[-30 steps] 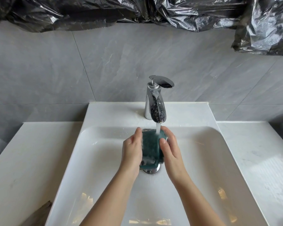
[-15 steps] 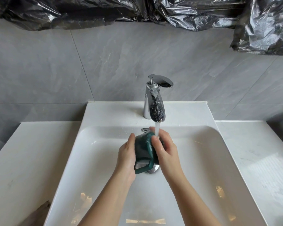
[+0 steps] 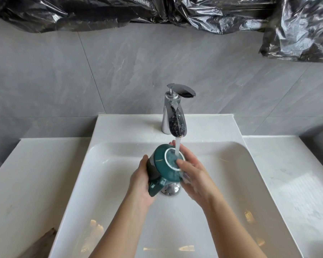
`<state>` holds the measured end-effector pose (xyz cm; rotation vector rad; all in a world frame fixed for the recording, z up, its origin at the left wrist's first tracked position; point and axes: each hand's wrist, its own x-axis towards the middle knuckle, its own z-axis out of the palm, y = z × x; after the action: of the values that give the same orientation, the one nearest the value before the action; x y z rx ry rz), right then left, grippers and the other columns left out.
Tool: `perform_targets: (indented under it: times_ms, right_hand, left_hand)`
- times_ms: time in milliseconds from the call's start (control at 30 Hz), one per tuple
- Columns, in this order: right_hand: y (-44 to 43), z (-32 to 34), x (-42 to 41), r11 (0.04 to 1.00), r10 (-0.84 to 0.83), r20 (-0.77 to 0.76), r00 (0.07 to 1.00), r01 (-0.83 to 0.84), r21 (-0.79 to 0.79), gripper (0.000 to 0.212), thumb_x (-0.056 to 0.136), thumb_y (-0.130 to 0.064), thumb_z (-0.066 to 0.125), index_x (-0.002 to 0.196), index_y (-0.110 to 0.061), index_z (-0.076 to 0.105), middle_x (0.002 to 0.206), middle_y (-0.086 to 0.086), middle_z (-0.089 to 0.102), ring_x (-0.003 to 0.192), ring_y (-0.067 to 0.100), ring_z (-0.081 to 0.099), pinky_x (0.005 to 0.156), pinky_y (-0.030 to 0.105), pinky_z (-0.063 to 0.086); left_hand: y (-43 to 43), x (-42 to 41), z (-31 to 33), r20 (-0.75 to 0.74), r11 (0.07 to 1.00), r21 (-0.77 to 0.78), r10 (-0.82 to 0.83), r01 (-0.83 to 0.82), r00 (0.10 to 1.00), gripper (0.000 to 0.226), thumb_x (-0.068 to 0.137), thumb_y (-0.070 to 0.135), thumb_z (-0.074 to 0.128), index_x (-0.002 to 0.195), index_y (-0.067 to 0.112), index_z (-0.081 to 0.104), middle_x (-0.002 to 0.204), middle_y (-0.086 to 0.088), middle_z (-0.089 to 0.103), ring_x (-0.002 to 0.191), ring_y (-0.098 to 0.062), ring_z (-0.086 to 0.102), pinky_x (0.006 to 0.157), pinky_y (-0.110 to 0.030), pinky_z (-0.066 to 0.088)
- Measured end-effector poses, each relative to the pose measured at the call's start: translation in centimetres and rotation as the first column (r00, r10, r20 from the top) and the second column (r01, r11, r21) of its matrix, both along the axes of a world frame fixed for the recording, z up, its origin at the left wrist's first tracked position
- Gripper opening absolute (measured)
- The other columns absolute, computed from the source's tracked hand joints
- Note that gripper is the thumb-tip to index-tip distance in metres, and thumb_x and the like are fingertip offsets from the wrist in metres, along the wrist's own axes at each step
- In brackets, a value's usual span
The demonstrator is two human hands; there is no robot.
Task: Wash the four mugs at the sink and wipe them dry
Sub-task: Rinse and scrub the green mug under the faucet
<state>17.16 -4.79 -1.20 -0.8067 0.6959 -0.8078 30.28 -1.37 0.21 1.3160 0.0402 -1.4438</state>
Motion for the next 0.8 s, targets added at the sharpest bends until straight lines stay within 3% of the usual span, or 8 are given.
perform_targets:
  times_ms: [100,200,300,400,500,633,700,800]
  right_hand:
    - [-0.2,0.3,0.2,1.0,0.0,-0.08,0.997,0.0,-0.009,0.058,0.075,-0.013,0.073,0.13,-0.021,0.059,0.118,0.009,0.07,0.105,0.026,0.068,0.084,0.035,0.056]
    - [-0.1,0.3,1.1,0.989,-0.147,-0.22,0.964,0.145,-0.027,0.049,0.075,-0.033,0.081,0.119,-0.018,0.065,0.107,0.011,0.072,0.095,0.023,0.069,0.078,0.035,0.056]
    - [0.2,-0.2,1.6,0.976,-0.218,-0.228,0.949,0.209,-0.064,0.023,0.1,-0.03,0.054,0.113,-0.018,0.069,0.104,0.008,0.074,0.096,0.022,0.068,0.08,0.035,0.053]
    - [0.8,-0.9,1.6,0.976,-0.219,-0.193,0.957,0.21,-0.066,0.028,0.104,-0.021,0.044,0.124,-0.021,0.064,0.117,0.007,0.072,0.11,0.023,0.066,0.087,0.034,0.053]
    - [1.1,-1.0,1.5,0.944,-0.274,-0.2,0.941,0.223,-0.244,0.034,0.094,-0.023,0.052,0.125,-0.021,0.065,0.123,0.004,0.069,0.119,0.022,0.062,0.101,0.038,0.049]
    - [0.5,-0.2,1.8,0.864,-0.297,-0.337,0.893,0.101,-0.493,0.033,0.097,-0.033,0.043,0.116,-0.029,0.07,0.114,-0.009,0.068,0.111,0.006,0.06,0.096,0.02,0.044]
    - [0.3,0.1,2.3,0.873,-0.271,-0.392,0.879,0.052,-0.485,0.034,0.098,-0.042,0.041,0.111,-0.031,0.07,0.104,-0.01,0.066,0.101,0.005,0.061,0.089,0.019,0.043]
    - [0.5,-0.3,2.4,0.805,-0.321,-0.44,0.838,-0.003,-0.593,0.036,0.103,-0.041,0.035,0.116,-0.032,0.067,0.111,-0.014,0.064,0.111,0.005,0.056,0.094,0.018,0.04]
  left_hand:
    - [0.1,-0.1,-0.1,0.033,1.0,0.021,-0.01,0.01,0.999,0.039,0.1,0.04,0.045,0.097,0.01,0.068,0.075,-0.01,0.075,0.074,-0.025,0.068,0.064,-0.034,0.052]
    - [0.3,-0.3,0.0,0.113,0.998,0.055,-0.036,0.03,0.993,0.037,0.098,0.041,0.048,0.091,0.012,0.07,0.074,-0.007,0.074,0.073,-0.024,0.068,0.059,-0.03,0.05]
    - [0.4,-0.3,0.3,0.123,0.998,0.059,-0.025,0.018,0.992,0.035,0.097,0.041,0.051,0.087,0.014,0.07,0.068,-0.004,0.073,0.072,-0.022,0.067,0.057,-0.029,0.048]
    - [0.2,-0.4,0.3,0.087,0.998,0.064,-0.005,0.0,0.996,0.035,0.099,0.039,0.049,0.087,0.012,0.068,0.064,-0.004,0.073,0.073,-0.022,0.066,0.064,-0.033,0.051]
    - [0.1,-0.1,0.3,0.048,0.998,0.051,-0.03,0.028,0.998,0.037,0.1,0.037,0.046,0.089,0.009,0.068,0.069,-0.008,0.074,0.075,-0.024,0.067,0.079,-0.038,0.053]
    - [0.3,0.0,0.5,0.21,0.997,0.051,-0.063,0.054,0.976,0.036,0.099,0.039,0.047,0.089,0.012,0.069,0.076,-0.007,0.074,0.074,-0.023,0.068,0.063,-0.031,0.051]
    - [0.5,-0.3,0.6,0.335,0.998,0.028,-0.059,0.052,0.94,0.034,0.099,0.038,0.048,0.086,0.014,0.068,0.081,-0.006,0.072,0.075,-0.023,0.068,0.064,-0.029,0.052]
    - [0.5,-0.5,0.8,0.359,1.0,0.014,-0.03,0.027,0.933,0.034,0.099,0.037,0.047,0.083,0.015,0.067,0.08,-0.004,0.071,0.074,-0.02,0.066,0.061,-0.027,0.049]
